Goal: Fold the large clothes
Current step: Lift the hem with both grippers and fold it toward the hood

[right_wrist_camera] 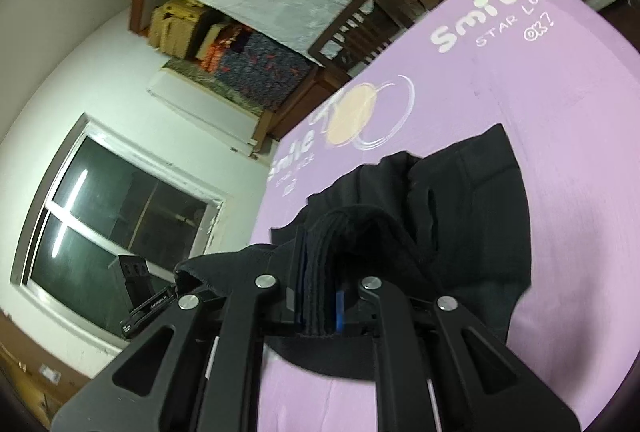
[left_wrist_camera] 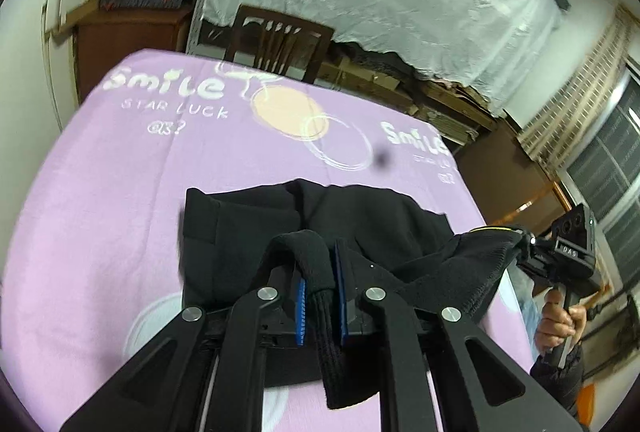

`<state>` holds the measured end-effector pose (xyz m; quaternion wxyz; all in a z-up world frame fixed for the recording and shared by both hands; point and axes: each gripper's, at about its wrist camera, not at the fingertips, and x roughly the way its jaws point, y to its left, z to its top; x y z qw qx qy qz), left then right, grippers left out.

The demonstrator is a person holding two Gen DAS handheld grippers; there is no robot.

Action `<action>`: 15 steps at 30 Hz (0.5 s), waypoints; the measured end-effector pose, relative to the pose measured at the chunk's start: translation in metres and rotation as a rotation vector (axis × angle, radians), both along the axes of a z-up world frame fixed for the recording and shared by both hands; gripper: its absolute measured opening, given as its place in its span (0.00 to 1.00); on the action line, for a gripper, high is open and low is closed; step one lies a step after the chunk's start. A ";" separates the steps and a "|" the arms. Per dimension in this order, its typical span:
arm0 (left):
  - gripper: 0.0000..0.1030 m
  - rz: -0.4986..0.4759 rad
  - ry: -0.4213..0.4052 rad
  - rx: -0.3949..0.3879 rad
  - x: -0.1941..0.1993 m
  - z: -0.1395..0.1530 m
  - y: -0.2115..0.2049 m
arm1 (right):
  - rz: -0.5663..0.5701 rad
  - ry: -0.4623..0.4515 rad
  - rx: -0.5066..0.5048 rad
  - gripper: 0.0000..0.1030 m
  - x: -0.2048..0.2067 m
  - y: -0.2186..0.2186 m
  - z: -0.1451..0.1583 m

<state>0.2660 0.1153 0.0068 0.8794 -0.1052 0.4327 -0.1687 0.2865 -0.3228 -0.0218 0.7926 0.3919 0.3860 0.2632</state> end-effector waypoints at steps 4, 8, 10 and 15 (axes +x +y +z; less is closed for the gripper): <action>0.12 0.028 0.061 -0.008 0.035 -0.028 0.006 | -0.012 0.069 0.010 0.10 0.045 0.005 -0.031; 0.12 0.048 0.130 -0.014 0.064 -0.062 0.013 | -0.033 0.128 0.007 0.10 0.074 0.013 -0.065; 0.12 0.051 0.160 -0.027 0.072 -0.079 0.016 | -0.042 0.147 0.016 0.10 0.081 0.014 -0.079; 0.14 0.041 0.183 -0.071 0.080 -0.099 0.021 | -0.044 0.181 0.086 0.10 0.087 0.011 -0.104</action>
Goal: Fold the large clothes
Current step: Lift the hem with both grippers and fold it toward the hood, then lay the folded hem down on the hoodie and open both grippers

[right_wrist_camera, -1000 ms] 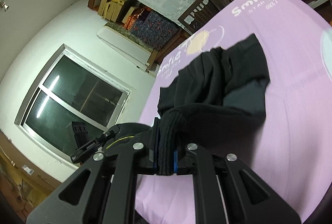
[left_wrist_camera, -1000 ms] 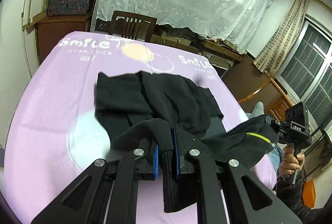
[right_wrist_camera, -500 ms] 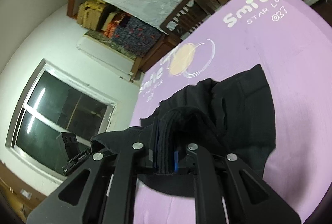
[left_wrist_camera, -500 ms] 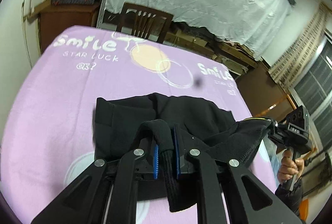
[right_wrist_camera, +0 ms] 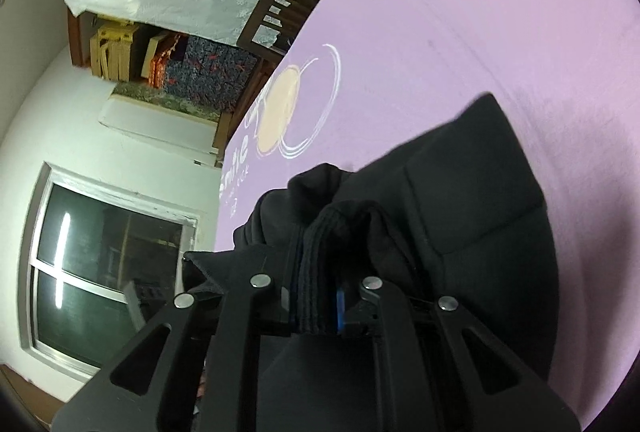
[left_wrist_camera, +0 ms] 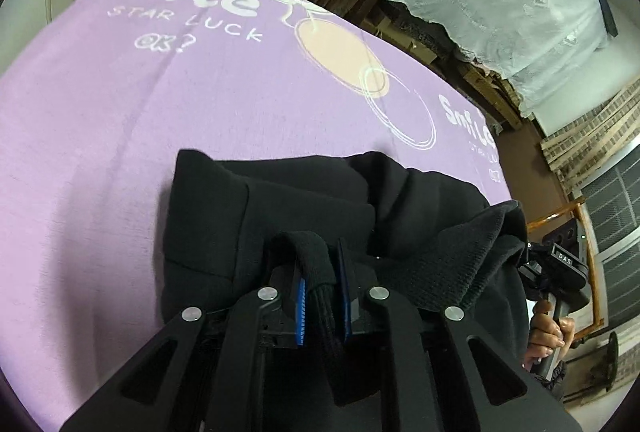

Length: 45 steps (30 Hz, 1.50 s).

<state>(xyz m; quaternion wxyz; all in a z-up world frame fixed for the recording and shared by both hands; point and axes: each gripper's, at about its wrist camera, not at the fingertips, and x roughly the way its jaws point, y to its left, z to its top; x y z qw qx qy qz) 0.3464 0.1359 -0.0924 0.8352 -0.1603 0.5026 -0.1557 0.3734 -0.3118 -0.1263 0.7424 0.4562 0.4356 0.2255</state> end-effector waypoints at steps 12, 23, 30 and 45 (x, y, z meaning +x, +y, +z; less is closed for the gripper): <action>0.95 0.019 -0.282 -0.046 -0.048 0.086 0.024 | -0.014 -0.259 -0.081 0.68 -0.036 -0.014 0.083; 0.94 0.005 -0.146 0.093 0.004 0.040 -0.005 | 0.002 -0.197 -0.381 0.68 -0.010 0.011 0.047; 0.84 -0.003 -0.087 0.171 0.033 0.004 -0.028 | 0.046 -0.177 -0.444 0.67 0.007 0.027 0.030; 0.18 0.124 -0.135 0.343 0.035 -0.002 -0.030 | -0.057 -0.175 -0.596 0.09 0.006 0.034 0.028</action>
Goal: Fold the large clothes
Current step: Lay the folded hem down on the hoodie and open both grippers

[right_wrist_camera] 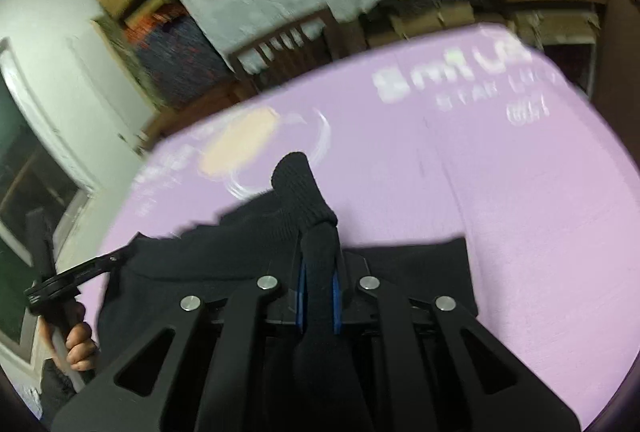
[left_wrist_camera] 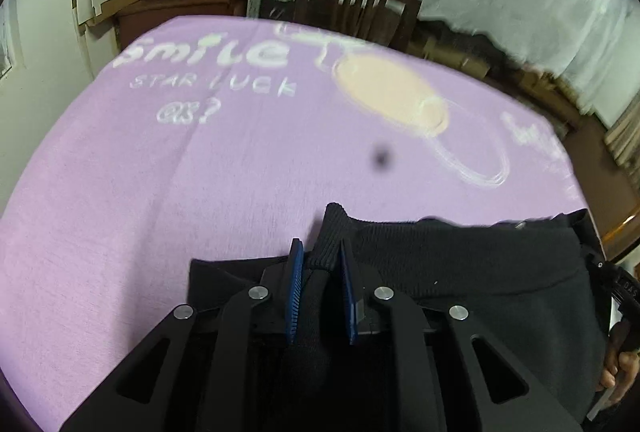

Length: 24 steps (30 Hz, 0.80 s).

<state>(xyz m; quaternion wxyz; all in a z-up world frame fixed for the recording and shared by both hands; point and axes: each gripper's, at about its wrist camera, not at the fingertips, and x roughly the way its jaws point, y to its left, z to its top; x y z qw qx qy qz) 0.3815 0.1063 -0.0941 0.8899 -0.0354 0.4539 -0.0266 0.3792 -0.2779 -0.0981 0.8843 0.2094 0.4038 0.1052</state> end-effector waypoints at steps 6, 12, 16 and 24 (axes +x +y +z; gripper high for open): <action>0.28 0.011 -0.022 0.153 -0.005 -0.003 -0.017 | 0.002 0.062 0.019 0.15 0.009 -0.001 -0.016; 0.48 -0.007 -0.139 0.150 -0.032 0.029 -0.024 | -0.057 -0.019 0.067 0.35 -0.007 -0.016 0.007; 0.54 -0.093 -0.221 0.157 -0.054 0.049 -0.055 | -0.025 -0.127 0.005 0.35 -0.023 0.003 0.039; 0.58 -0.192 -0.258 0.219 -0.077 0.041 -0.103 | 0.141 -0.192 -0.044 0.35 -0.042 0.065 0.063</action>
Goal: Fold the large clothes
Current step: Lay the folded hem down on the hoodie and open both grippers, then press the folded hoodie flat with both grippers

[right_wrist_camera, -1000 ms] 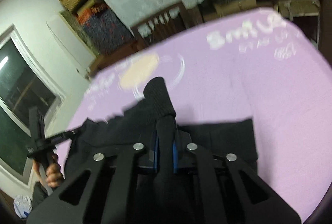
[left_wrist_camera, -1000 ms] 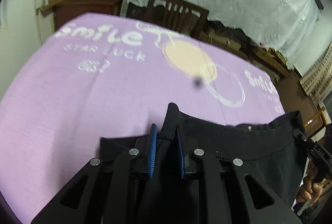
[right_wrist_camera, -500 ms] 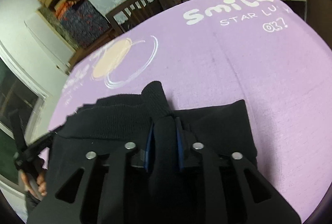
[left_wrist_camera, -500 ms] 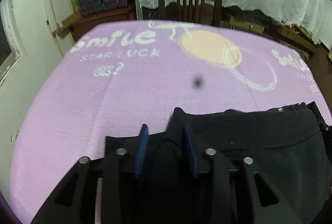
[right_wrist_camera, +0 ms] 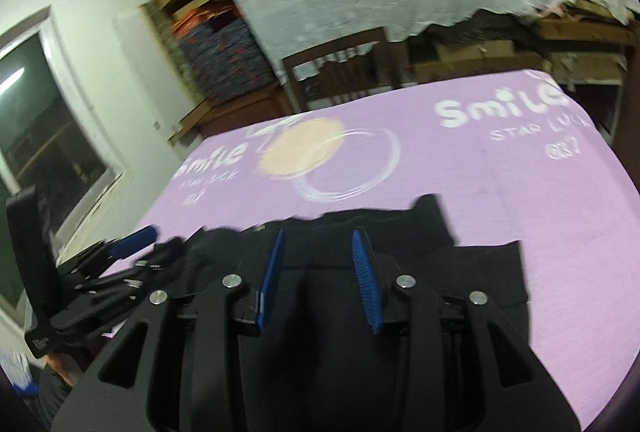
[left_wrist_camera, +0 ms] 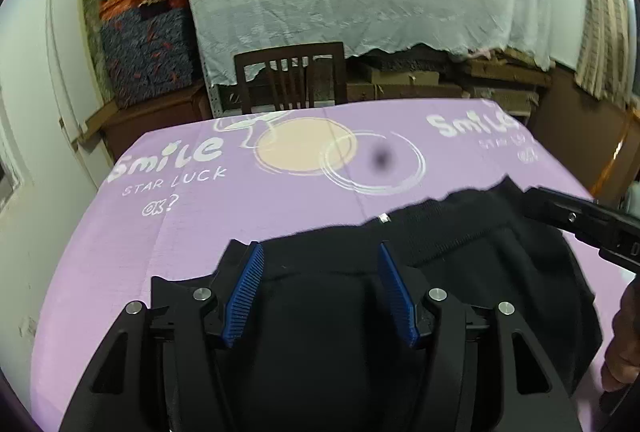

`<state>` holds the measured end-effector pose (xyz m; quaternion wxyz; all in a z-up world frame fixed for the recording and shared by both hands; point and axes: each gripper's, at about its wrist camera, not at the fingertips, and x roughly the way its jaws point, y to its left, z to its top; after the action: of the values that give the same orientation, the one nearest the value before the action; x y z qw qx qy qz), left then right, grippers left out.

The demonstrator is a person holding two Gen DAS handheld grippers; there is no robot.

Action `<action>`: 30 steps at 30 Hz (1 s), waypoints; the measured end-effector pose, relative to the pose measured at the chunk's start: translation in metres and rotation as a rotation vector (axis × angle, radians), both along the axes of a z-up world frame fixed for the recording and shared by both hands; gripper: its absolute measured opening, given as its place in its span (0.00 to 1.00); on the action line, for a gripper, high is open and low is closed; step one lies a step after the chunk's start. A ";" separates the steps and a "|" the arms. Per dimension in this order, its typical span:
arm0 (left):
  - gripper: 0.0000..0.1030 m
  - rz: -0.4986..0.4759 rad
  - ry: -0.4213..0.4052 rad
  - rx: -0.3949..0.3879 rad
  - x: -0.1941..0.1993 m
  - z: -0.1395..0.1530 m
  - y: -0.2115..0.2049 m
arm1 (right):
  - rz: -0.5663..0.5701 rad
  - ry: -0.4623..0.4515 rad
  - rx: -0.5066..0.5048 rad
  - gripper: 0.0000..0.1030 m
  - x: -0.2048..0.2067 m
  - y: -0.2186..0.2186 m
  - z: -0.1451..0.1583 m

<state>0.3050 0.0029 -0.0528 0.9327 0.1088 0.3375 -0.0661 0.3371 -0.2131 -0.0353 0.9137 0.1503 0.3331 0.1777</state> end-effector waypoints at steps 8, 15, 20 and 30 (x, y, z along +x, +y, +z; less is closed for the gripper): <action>0.58 -0.001 0.052 0.089 0.005 -0.035 -0.011 | 0.034 0.071 -0.031 0.35 0.002 0.021 -0.020; 0.65 0.007 0.065 0.159 0.008 -0.051 -0.013 | 0.061 0.161 -0.057 0.34 0.014 0.025 -0.049; 0.67 0.019 0.052 0.199 0.007 -0.053 -0.016 | 0.065 0.165 -0.079 0.34 0.014 0.028 -0.053; 0.69 0.022 0.044 0.199 -0.019 -0.033 -0.013 | 0.079 0.192 -0.101 0.38 -0.006 0.031 -0.028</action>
<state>0.2860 -0.0100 -0.0854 0.9103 0.1958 0.3639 -0.0245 0.3310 -0.1823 -0.0631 0.8762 0.1070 0.4334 0.1814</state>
